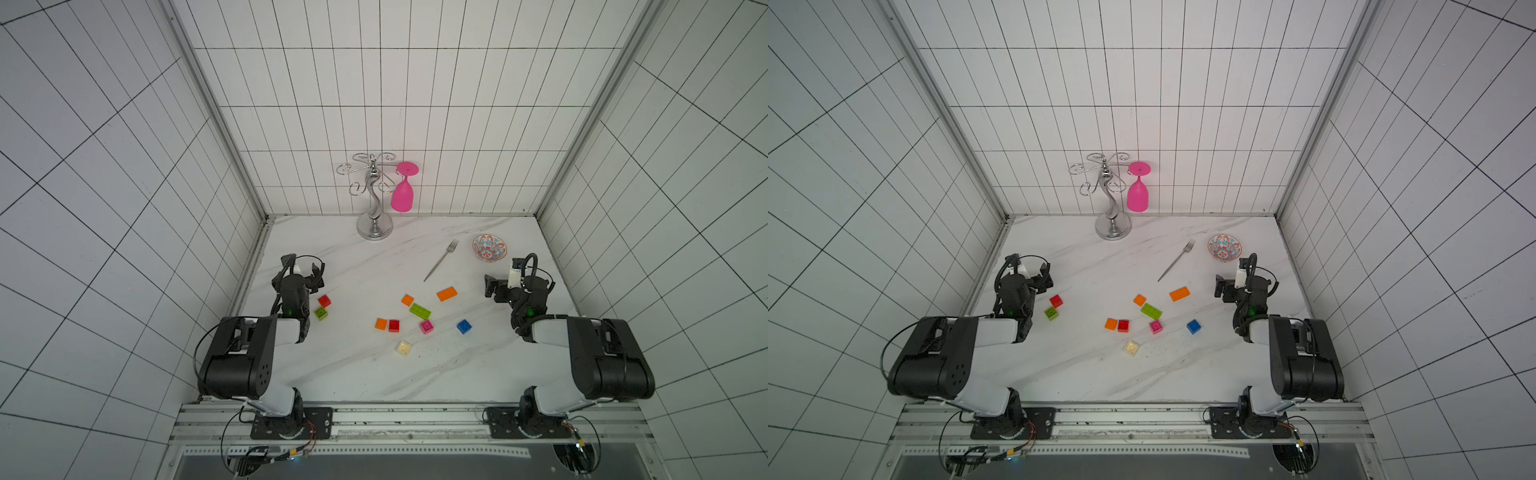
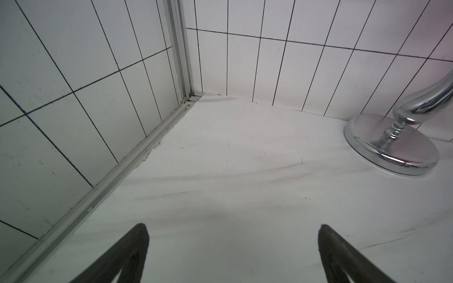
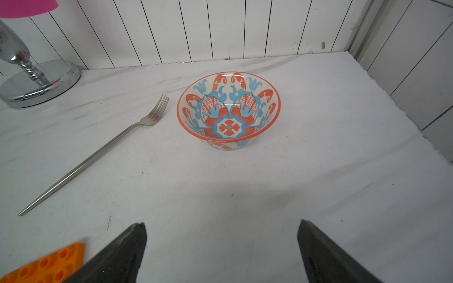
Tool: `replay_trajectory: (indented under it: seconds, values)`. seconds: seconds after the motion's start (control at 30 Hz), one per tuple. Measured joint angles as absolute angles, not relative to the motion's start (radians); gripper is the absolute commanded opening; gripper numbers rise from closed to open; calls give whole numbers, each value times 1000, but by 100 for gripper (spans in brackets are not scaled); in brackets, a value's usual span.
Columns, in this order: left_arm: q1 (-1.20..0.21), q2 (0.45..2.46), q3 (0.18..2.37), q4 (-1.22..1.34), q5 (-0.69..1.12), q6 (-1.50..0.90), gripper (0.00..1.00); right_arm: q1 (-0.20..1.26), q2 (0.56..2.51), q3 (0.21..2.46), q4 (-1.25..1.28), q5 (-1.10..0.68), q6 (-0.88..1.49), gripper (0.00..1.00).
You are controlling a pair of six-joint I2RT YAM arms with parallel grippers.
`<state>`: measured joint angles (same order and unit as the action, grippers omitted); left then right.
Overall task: Assemble the letter r with lego
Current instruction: Adjust the lego brick at the center of the board.
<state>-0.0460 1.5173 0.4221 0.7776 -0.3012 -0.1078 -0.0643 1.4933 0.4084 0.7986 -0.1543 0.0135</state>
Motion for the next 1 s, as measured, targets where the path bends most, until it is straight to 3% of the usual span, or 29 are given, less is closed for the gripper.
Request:
replay_trajectory:
  seconds: [0.2,0.4,0.7,1.0]
  values:
    - [-199,1277,473,576,-486,-97,99,-50,1232,407,690,-127,38,99]
    - [-248,1162,692,274,-625,-217,99,-4,1065,483,479,-124,138,99]
    - [-282,1181,1018,-306,-559,-566,98,97,885,608,132,-95,327,99]
    - [-656,1143,1037,-575,-598,-691,98,91,898,775,-172,12,567,99]
